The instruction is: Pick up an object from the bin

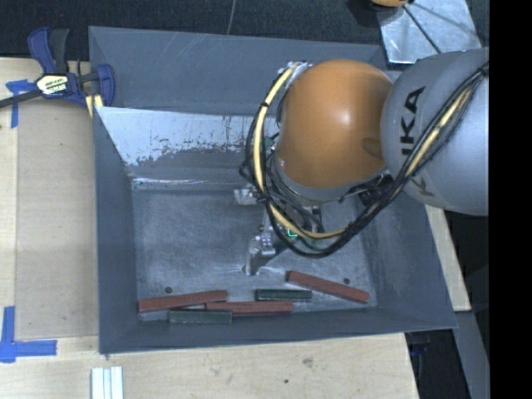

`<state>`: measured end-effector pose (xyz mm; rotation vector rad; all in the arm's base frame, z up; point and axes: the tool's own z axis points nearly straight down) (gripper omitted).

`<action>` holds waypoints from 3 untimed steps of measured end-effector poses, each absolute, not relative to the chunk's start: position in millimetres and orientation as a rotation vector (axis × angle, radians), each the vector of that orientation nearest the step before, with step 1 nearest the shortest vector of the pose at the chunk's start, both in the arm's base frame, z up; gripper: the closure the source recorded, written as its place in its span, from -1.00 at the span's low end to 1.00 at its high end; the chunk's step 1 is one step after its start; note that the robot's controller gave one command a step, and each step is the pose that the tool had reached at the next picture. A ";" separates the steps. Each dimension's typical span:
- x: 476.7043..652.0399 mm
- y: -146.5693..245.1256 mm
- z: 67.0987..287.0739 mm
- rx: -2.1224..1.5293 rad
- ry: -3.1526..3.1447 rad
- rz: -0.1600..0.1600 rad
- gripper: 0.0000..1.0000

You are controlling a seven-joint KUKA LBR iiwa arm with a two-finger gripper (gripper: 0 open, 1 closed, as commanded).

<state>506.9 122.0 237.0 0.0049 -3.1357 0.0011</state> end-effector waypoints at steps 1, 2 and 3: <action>508.6 121.5 241.4 0.001 -3.144 -0.001 -1.00; 507.3 101.8 209.7 0.131 -3.147 -0.003 -1.00; 515.6 79.9 145.0 0.355 -3.129 0.000 -1.00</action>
Offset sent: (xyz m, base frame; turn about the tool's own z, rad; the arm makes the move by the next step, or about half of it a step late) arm -0.0062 -0.0684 -0.1028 -0.2475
